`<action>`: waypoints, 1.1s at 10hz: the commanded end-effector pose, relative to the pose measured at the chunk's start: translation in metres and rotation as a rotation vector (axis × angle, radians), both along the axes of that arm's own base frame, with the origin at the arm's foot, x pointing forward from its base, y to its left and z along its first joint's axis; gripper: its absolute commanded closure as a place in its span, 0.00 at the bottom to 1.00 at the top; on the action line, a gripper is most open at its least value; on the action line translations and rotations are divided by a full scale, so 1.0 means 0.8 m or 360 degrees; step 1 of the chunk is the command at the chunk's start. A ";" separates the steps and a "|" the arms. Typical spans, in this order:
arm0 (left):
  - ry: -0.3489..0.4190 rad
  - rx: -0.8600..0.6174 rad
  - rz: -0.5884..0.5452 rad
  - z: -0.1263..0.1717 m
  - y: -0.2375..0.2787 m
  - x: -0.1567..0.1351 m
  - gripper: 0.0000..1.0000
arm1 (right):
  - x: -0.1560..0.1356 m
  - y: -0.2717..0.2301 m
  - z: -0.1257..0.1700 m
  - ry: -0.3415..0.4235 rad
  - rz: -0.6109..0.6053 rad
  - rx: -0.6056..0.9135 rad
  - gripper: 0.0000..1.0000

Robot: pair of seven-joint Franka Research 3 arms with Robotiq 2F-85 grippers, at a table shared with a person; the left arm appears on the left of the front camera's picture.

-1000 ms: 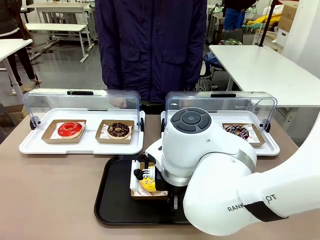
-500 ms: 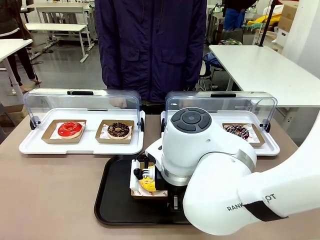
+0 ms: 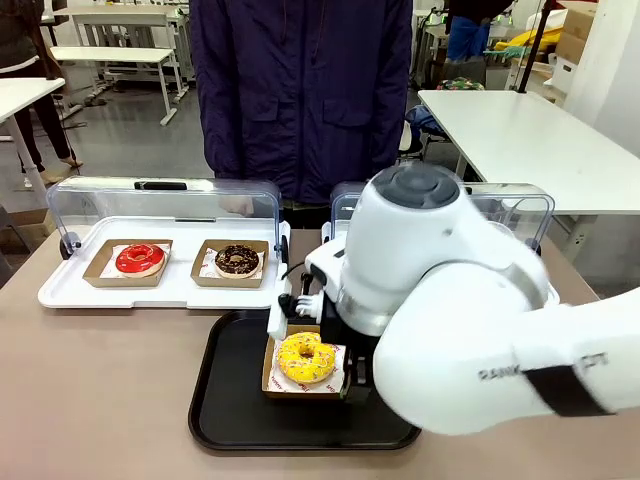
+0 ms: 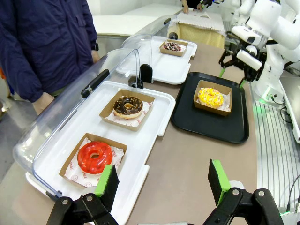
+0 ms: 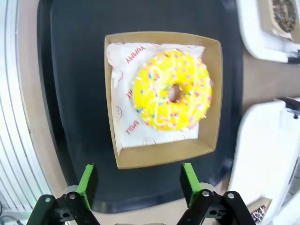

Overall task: Move the third donut from the left to the tray.
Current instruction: Pick up the Paper togo box containing the Donut indicated by the person and place it on the Handle tray.

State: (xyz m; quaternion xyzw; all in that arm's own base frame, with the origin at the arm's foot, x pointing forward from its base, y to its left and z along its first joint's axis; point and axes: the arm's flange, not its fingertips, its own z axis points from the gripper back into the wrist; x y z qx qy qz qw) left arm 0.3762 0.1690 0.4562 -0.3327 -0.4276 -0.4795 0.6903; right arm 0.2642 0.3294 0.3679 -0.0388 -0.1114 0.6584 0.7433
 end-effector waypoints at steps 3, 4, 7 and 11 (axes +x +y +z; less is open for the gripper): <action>0.0002 -0.0010 -0.0009 0.002 0.000 -0.001 0.00 | -0.014 -0.033 0.063 0.0028 0.0076 0.0011 0.00; 0.0002 -0.0010 -0.0009 0.002 0.000 -0.001 0.00 | -0.015 -0.037 0.070 0.0054 0.0108 0.0030 0.00; 0.0002 -0.0010 -0.0009 0.002 0.000 -0.001 0.00 | -0.004 -0.027 0.055 -0.0023 0.0018 -0.0005 0.00; 0.0002 -0.0010 -0.0009 0.002 0.000 -0.001 0.00 | -0.004 -0.027 0.055 -0.0023 0.0018 -0.0005 0.00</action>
